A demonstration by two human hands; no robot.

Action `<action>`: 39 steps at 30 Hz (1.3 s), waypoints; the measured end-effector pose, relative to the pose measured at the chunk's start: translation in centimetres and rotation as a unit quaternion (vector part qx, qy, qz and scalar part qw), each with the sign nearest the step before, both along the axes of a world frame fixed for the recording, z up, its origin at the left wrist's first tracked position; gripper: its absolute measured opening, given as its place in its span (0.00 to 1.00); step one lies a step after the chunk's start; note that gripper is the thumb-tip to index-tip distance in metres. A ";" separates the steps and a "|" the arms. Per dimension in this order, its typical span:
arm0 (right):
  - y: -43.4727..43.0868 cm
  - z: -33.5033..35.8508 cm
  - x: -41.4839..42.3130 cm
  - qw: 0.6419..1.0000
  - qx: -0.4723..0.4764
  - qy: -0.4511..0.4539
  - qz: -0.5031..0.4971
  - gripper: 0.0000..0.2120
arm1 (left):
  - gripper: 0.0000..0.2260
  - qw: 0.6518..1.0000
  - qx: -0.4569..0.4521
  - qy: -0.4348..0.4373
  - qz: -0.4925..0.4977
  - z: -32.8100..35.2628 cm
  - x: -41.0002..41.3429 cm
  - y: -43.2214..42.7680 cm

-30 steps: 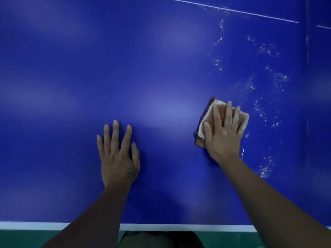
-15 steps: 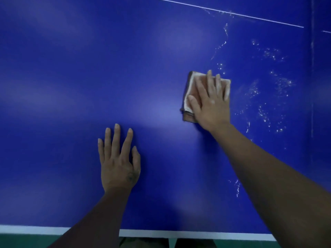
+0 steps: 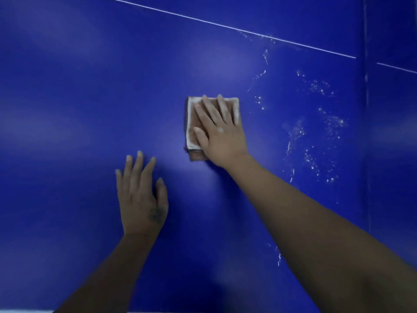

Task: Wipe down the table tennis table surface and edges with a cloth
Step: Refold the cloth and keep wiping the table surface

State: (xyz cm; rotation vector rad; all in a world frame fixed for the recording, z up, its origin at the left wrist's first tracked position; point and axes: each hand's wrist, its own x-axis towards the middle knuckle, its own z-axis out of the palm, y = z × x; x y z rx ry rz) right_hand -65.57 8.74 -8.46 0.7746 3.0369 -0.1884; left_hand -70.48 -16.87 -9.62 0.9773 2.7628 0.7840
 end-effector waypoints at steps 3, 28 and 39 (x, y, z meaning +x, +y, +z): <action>3.7 -0.6 -1.6 0.999 -0.004 0.003 -0.039 0.31 | 0.22 1.000 0.025 0.015 -0.006 0.8 -1.6 6.2; 17.1 -1.5 -2.2 0.988 0.021 0.027 -0.150 0.30 | 0.26 0.992 -0.068 0.110 -0.004 -1.9 -3.9 16.4; 15.1 -0.9 -7.7 0.997 -0.002 0.017 -0.076 0.30 | 0.26 0.993 -0.053 0.108 -0.004 -2.1 -3.9 16.3</action>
